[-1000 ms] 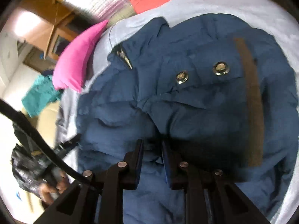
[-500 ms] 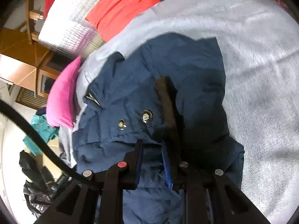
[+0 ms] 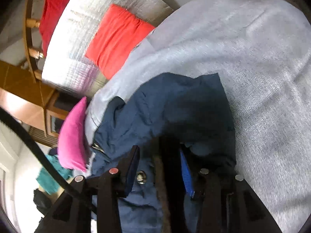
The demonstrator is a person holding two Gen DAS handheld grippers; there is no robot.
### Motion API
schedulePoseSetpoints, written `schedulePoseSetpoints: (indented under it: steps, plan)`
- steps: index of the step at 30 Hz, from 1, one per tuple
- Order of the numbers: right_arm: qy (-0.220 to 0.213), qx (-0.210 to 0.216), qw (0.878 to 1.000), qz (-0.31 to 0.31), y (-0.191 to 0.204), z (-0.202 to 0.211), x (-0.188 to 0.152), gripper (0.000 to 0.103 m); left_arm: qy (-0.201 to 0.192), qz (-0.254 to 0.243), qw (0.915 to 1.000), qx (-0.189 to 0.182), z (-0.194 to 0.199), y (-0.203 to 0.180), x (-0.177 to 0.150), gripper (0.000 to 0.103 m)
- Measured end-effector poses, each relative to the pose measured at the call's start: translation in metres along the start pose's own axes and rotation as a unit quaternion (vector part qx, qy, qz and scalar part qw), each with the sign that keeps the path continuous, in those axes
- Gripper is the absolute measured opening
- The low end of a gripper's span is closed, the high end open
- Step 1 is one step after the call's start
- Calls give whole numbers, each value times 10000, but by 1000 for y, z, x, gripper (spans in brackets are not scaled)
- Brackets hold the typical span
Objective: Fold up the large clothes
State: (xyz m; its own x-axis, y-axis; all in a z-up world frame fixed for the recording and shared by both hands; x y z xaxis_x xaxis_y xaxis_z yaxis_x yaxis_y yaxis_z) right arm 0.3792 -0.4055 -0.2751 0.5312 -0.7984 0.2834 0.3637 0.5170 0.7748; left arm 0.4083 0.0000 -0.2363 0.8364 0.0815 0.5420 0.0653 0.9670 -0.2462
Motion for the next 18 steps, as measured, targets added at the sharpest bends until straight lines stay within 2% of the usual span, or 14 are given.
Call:
schedulePoseSetpoints:
  steps: [4, 9, 12, 16, 18]
  plan:
    - [-242, 195, 9990, 324, 21, 33, 1, 46, -204, 35, 9997, -139, 16, -2, 2, 70]
    - [63, 155, 9931, 1164, 46, 60, -32, 45, -372, -212, 9976, -553, 33, -24, -4, 70]
    - [477, -23, 9891, 1390, 45, 54, -59, 44, -181, -401, 9983, -383, 24, -31, -17, 70]
    - [1019, -433, 9849, 1329, 22, 28, -84, 42, 245, -313, 9992, -89, 5, -29, -34, 70]
    - [1012, -451, 9850, 1323, 19, 30, -84, 36, 338, -241, 9991, -42, 4, -26, -40, 71]
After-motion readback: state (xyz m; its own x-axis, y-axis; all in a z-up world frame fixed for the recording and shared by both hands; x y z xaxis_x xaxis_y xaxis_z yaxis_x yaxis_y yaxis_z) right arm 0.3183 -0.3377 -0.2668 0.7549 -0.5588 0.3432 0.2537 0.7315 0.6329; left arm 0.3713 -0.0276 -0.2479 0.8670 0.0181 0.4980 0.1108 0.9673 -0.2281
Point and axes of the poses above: each gripper's, at about its wrist camera, not at the fingertips, and z roughly against the way its jaws point, y to its left, x to its top, the point moved 6 cm from there along -z, roughly the way its jaws point, and after that the axes turned 3 degrees about -y, right-handed, at the moved point
